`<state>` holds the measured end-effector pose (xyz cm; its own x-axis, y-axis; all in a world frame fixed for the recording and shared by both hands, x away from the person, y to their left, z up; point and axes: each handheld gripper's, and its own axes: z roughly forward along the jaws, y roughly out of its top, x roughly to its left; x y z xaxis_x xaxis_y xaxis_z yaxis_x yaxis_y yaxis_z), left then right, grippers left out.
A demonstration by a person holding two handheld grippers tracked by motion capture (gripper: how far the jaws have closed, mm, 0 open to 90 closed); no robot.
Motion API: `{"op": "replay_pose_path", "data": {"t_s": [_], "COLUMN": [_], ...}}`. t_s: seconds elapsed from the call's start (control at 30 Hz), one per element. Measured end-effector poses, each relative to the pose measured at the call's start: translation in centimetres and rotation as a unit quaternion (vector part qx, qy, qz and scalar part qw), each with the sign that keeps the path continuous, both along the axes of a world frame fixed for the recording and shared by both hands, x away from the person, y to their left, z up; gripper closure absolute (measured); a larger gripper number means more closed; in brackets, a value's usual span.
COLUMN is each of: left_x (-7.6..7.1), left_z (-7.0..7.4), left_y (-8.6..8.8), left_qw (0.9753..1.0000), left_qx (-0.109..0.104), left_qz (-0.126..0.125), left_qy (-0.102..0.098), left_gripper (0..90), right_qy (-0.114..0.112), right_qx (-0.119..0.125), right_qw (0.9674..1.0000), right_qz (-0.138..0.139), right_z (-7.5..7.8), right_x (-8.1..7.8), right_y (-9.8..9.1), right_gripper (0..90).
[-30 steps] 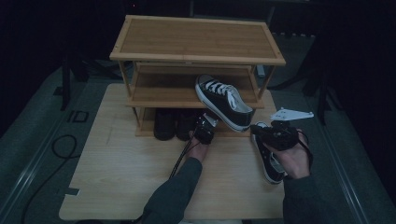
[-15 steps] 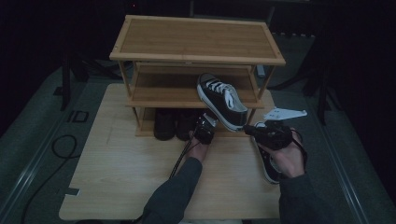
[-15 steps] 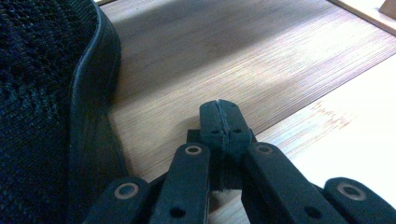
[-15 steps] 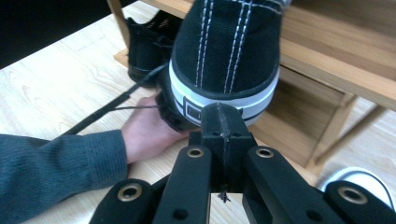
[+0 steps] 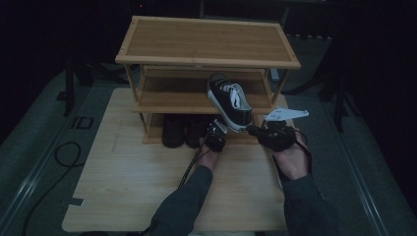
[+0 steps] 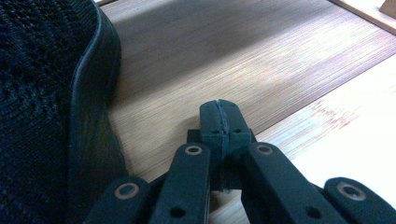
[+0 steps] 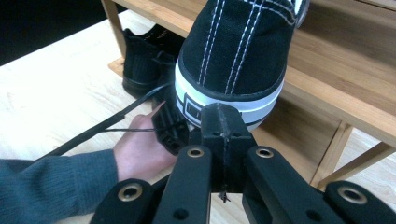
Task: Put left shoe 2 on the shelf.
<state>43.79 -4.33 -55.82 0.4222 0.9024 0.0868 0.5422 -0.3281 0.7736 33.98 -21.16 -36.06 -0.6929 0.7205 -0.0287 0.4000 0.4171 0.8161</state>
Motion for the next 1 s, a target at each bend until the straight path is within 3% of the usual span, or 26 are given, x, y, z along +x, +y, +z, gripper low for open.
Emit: {"op": "replay_pose_path", "data": {"t_s": [0.23,0.43,0.7,0.77,0.9,1.0], "left_x": [0.0,0.0,0.0,0.0,-0.1,0.0], "left_z": [0.0,0.0,0.0,0.0,0.0,0.0], "left_y": [0.0,0.0,0.0,0.0,-0.1,0.0], "left_qw": [1.0,1.0,1.0,1.0,1.0,1.0], "left_qx": [0.001,0.0,0.001,0.001,0.004,0.001], "left_qz": [0.0,0.0,0.0,0.0,0.001,0.001], "left_qy": [0.0,0.0,0.0,-0.001,-0.001,-0.001], "left_gripper": [90.0,90.0,90.0,90.0,90.0,90.0], "right_qy": [-0.002,0.007,0.005,0.015,0.011,0.007], "right_qx": [-0.002,0.018,0.019,0.03,0.031,0.041], "right_qw": [1.0,0.9998,0.9998,0.9994,0.9994,0.9991], "right_qz": [-0.006,-0.001,-0.007,0.007,0.008,-0.008], "right_z": [-0.2,-0.5,-0.6,-0.6,-0.7,-1.1], "right_x": [1.1,2.2,3.4,4.0,4.1,5.1], "right_y": [0.8,1.3,2.1,2.5,2.9,3.3], "right_gripper": [90.0,90.0,90.0,90.0,90.0,90.0]}}
